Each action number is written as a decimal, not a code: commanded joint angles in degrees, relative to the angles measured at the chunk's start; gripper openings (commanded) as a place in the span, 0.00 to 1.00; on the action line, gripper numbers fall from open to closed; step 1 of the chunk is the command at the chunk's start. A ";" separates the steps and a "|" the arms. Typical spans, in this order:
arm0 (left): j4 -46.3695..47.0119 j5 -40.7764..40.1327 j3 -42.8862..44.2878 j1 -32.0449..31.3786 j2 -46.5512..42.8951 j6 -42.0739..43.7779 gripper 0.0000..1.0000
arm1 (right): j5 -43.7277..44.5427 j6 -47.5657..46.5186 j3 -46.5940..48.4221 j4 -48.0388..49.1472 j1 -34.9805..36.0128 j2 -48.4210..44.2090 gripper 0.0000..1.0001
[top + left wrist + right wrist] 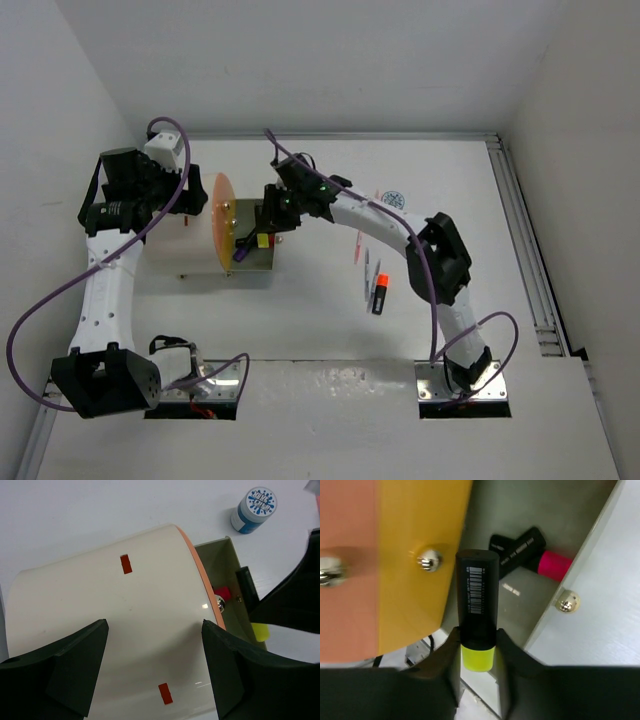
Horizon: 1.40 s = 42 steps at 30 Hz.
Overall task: Sort the stationery into containers
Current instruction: Place the pen in the drawer, then pick up the pen from the center of the board.
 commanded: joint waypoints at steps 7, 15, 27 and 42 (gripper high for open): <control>-2.20 0.62 -0.85 0.72 -1.15 -0.66 0.82 | -0.81 -1.32 2.49 1.12 -0.84 -2.88 0.61; -2.20 0.71 -1.37 0.72 -2.03 -0.22 0.81 | 0.86 -25.47 -17.17 -9.16 -11.99 -22.91 0.50; -3.52 2.39 -1.11 0.55 -2.39 3.12 0.82 | -2.38 -66.22 -34.85 -27.36 -23.70 -28.28 0.45; -3.96 8.70 -2.08 0.55 -3.35 7.86 0.83 | -20.41 -140.84 -54.30 -23.31 -24.24 -41.67 0.56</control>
